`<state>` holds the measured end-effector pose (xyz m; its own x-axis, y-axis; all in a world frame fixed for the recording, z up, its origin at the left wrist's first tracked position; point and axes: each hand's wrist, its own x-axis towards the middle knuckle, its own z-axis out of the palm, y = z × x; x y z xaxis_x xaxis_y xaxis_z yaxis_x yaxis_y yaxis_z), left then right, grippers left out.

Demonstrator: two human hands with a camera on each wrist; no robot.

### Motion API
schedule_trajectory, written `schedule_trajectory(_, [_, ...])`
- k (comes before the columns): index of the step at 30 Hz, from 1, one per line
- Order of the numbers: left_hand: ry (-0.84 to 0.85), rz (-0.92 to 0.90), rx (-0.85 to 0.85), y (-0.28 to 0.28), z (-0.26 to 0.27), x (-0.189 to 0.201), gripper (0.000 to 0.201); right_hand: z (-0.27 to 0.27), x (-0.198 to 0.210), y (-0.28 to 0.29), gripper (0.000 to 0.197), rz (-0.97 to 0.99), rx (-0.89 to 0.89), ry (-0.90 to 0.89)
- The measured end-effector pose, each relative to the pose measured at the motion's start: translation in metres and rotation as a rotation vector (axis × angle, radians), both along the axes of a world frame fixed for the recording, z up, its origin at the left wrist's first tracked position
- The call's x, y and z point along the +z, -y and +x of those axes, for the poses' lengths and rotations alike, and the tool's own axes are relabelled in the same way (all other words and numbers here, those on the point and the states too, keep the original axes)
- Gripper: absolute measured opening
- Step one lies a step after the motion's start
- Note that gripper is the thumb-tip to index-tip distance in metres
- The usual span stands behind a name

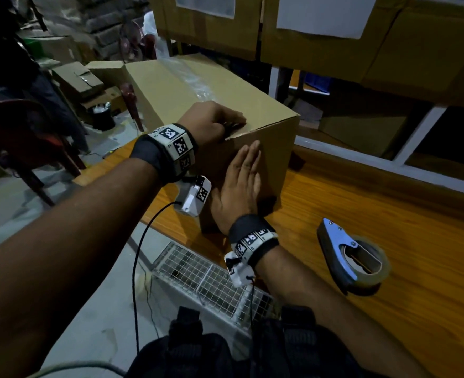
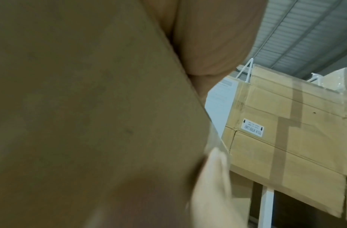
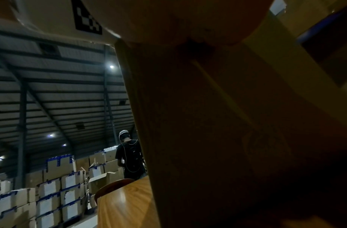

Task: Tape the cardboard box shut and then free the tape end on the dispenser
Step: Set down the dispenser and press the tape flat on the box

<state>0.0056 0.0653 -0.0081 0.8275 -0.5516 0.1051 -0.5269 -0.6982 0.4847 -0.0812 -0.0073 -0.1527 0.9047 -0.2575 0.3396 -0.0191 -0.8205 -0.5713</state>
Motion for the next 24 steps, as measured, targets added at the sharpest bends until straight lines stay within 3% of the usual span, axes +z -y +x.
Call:
schedule_trajectory(7, [-0.011,-0.012,-0.009,0.000,-0.002,0.001,0.063,-0.015,-0.014,0.004,0.094,0.061,0.023,-0.116])
schedule_trajectory(13, [-0.034,-0.018,-0.031,-0.001,-0.002,0.001,0.061,-0.008,0.020,0.005,0.087,0.058,0.012,0.221])
schedule_trajectory(20, [-0.024,0.053,-0.061,0.000,-0.001,-0.002,0.050,0.009,-0.010,0.007,0.098,-0.076,0.005,0.046])
schedule_trajectory(24, [0.123,0.369,-0.167,0.009,-0.004,-0.008,0.068,-0.001,-0.032,0.016,0.092,-0.148,0.027,-0.109])
